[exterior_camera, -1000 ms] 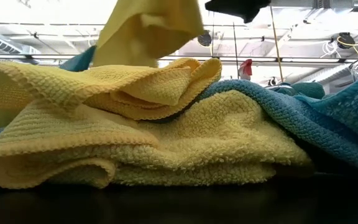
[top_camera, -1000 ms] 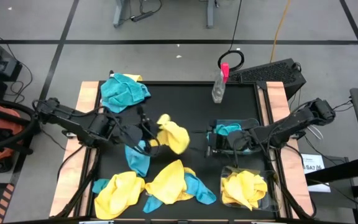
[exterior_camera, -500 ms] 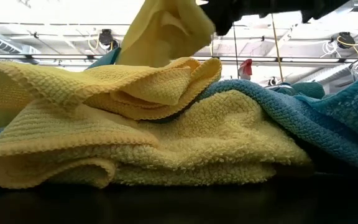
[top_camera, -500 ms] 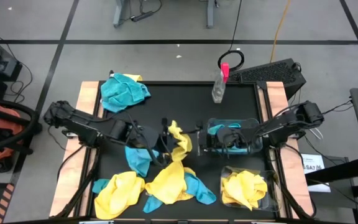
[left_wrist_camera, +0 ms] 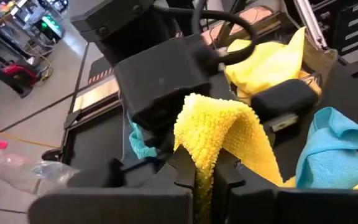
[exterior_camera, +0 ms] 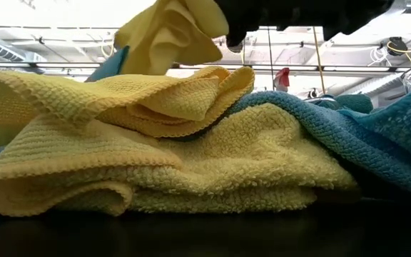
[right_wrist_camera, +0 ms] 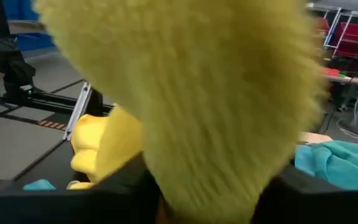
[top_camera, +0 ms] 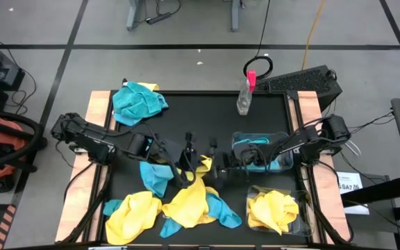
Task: Sort microfiber towel by color & place in baskets
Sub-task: Put the yellow towel into the bottom transparent bin
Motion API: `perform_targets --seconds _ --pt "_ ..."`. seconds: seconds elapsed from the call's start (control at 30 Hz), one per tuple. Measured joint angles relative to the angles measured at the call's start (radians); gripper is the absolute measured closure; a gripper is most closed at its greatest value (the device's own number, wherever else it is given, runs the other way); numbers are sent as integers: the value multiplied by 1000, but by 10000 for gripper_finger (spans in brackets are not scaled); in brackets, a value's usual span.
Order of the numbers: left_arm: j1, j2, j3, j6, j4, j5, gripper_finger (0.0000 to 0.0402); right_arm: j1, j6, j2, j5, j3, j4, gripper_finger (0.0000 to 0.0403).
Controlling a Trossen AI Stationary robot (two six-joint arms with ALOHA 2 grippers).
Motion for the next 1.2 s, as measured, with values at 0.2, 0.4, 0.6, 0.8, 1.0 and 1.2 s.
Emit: perform_targets --seconds 0.2,0.4,0.6,0.8,1.0,1.2 --pt "-9 0 0 -89 -113 -129 317 0 -38 7 1 5 -32 386" --pt "-35 -8 4 -285 -398 -242 206 0 -41 -5 22 5 -69 391" --pt "-74 -6 -54 -553 -683 -198 125 0 -47 -14 27 7 -61 395" --pt "-128 -5 -211 -670 -620 -149 105 0 -47 -12 26 6 -67 395" --pt "-132 -5 -368 -687 -413 -100 105 0 -51 -12 26 6 -68 395" --pt "-126 -5 -448 -670 -335 -42 154 0 -49 -12 27 6 -74 395"
